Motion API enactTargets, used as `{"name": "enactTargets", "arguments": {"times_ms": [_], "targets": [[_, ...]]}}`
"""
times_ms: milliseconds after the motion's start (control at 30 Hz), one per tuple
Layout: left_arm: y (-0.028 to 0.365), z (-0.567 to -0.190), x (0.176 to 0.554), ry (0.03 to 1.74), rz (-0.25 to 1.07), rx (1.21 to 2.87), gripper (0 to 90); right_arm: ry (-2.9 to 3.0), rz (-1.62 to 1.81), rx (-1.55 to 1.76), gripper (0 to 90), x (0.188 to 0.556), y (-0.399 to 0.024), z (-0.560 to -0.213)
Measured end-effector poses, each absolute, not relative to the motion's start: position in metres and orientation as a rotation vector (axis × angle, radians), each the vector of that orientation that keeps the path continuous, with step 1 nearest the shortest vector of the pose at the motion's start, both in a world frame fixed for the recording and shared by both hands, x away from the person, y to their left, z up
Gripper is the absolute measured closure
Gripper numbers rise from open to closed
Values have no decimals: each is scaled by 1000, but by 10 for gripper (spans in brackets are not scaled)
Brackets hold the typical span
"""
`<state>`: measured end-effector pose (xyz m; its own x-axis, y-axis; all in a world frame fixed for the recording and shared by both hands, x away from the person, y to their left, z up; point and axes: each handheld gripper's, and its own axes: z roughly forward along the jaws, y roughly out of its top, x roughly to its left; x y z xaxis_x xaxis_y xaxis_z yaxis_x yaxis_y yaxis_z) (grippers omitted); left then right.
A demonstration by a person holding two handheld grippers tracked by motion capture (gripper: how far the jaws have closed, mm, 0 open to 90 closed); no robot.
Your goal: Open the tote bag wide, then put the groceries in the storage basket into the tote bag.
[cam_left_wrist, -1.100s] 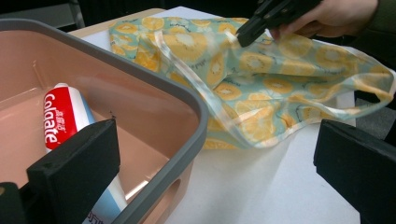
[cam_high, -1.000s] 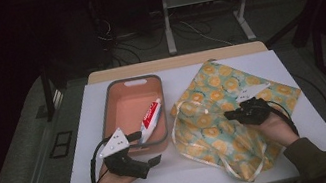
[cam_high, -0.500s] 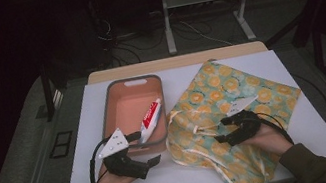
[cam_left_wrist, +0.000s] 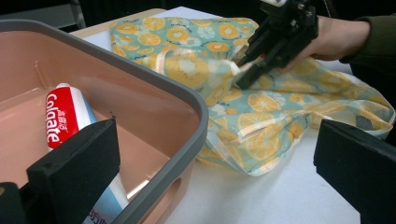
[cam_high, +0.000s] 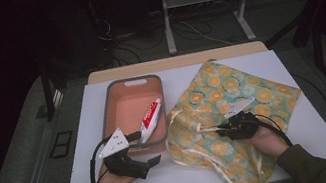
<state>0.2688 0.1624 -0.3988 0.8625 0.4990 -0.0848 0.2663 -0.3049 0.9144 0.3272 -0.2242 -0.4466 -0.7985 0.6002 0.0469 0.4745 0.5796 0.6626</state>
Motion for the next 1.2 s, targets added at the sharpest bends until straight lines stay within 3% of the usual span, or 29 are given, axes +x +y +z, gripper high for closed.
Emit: {"name": "enactTargets", "arguments": {"times_ms": [100, 567, 867, 1200], "targets": [[162, -398, 269, 568, 259, 1904, 0, 2602, 1023, 922, 885, 332, -229, -446], [162, -391, 274, 568, 265, 1901, 0, 2380, 1279, 1009, 887, 358, -250, -393], [156, -369, 291, 574, 269, 1909, 0, 2379, 1291, 1023, 887, 360, -252, -393], [150, -353, 335, 616, 317, 1965, 0, 2398, 1296, 1006, 887, 360, -252, -394]]}}
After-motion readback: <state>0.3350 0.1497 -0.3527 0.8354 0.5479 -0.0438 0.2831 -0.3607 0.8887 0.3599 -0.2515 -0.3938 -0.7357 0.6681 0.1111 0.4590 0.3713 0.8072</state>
